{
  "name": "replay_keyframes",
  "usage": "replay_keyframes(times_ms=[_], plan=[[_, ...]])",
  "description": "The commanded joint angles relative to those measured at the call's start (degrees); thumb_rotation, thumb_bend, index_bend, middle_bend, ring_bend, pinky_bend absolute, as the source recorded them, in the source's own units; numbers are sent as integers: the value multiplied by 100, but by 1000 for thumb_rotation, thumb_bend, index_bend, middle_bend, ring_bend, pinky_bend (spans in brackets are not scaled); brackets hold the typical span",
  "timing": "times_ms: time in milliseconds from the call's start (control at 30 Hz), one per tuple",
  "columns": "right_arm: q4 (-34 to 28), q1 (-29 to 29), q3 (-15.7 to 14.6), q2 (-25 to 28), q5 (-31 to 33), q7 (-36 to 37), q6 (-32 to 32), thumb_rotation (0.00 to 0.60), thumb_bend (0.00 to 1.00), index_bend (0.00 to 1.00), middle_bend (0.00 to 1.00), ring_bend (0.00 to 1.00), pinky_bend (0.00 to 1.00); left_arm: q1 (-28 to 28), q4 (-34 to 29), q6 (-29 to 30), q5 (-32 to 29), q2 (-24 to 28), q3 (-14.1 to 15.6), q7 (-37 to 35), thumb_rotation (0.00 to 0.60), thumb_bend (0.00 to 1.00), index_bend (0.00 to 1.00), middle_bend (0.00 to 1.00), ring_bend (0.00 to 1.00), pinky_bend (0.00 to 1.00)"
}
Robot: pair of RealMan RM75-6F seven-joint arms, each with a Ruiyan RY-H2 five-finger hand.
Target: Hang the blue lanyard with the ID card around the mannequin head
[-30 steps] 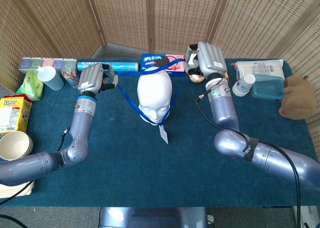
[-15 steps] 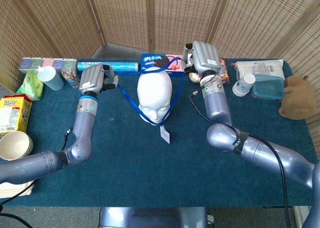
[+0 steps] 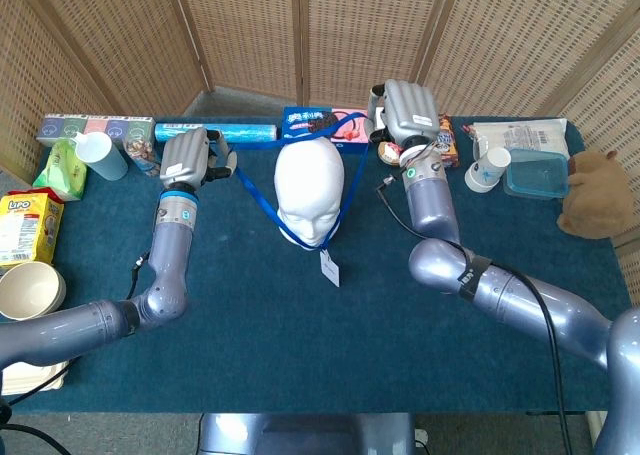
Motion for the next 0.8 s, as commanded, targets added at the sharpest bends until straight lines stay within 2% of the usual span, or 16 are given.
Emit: replay_keyframes(times_ms=[33, 100, 167, 233, 300, 367, 467, 600, 800], plan=[[55, 21, -45, -13, -53, -48, -66, 600, 422, 530, 837, 947, 979, 21, -14, -13, 29, 7, 25, 9, 513, 343, 569, 941, 942, 984], [96, 32, -84, 1, -14, -110, -163, 600, 404, 458, 739, 853, 908, 35, -29, -41, 34, 21, 56, 47, 513, 296, 462, 782, 761, 877], [145, 52, -109, 0, 111, -166, -273, 600, 383, 384, 624, 721, 788, 38, -66, -144, -48, 61, 85, 125, 511, 253, 288, 538, 473, 643], [247, 84, -138, -24, 230, -205, -452, 600, 368, 334, 529, 609, 700, 29, -128, -300, -204, 142, 92, 220, 508, 223, 192, 374, 280, 458], [303, 120, -178, -22, 321, -268, -560, 600, 364, 291, 453, 516, 619, 21, -172, -359, -279, 201, 91, 267, 508, 196, 155, 264, 152, 338], [341, 143, -197, -17, 350, -279, -645, 599, 359, 255, 391, 435, 534, 19, -180, -350, -262, 222, 105, 278, 508, 185, 146, 215, 103, 300], [359, 153, -195, -12, 336, -226, -709, 598, 353, 231, 325, 358, 467, 33, -169, -324, -232, 223, 122, 253, 507, 174, 121, 162, 53, 269], [354, 143, -179, -1, 297, -121, -736, 597, 353, 213, 298, 318, 421, 63, -144, -331, -204, 225, 132, 189, 497, 172, 90, 140, 35, 259], [230, 73, -111, 66, 109, 118, -635, 598, 351, 213, 297, 317, 415, 173, -256, -422, -176, 372, 212, 149, 493, 172, 90, 140, 35, 259]])
